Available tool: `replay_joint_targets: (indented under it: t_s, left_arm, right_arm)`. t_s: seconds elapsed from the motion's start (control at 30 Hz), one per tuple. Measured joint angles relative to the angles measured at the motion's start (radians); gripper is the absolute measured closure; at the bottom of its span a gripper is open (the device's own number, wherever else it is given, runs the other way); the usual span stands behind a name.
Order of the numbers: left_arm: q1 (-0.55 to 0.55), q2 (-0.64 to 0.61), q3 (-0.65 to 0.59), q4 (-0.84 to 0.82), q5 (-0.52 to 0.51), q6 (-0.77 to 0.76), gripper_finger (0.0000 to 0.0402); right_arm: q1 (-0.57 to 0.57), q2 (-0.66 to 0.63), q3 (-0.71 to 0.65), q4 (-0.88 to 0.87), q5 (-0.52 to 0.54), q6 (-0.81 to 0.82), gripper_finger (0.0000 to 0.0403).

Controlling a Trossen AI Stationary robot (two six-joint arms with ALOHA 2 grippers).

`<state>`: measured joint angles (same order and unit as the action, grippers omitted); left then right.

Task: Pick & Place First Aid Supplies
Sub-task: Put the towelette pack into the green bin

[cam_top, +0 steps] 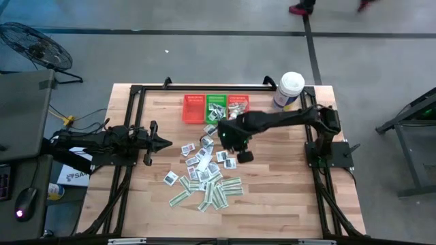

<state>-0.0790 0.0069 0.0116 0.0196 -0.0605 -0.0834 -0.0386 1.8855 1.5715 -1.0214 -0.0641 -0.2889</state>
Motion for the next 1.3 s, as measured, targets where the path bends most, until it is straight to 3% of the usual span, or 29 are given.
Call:
replay_joint_targets:
  t_s: [0.33,0.6,0.83,1.3]
  left_arm:
    - [0.000,0.000,0.000,0.000,0.000,0.000,0.0400]
    - [0.000,0.000,0.000,0.000,0.000,0.000,0.0400]
    - [0.000,0.000,0.000,0.000,0.000,0.000,0.0400]
    - [0.000,0.000,0.000,0.000,0.000,0.000,0.0400]
  right_arm:
    - [0.119,0.082,0.000,0.009,-0.016,0.165,0.0248]
    - [0.138,0.158,0.000,0.074,0.012,0.205,0.0196]
    - [0.130,0.212,-0.007,0.117,0.035,0.205,0.0181]
    - [0.158,0.203,-0.214,0.389,0.073,0.395,0.0190]
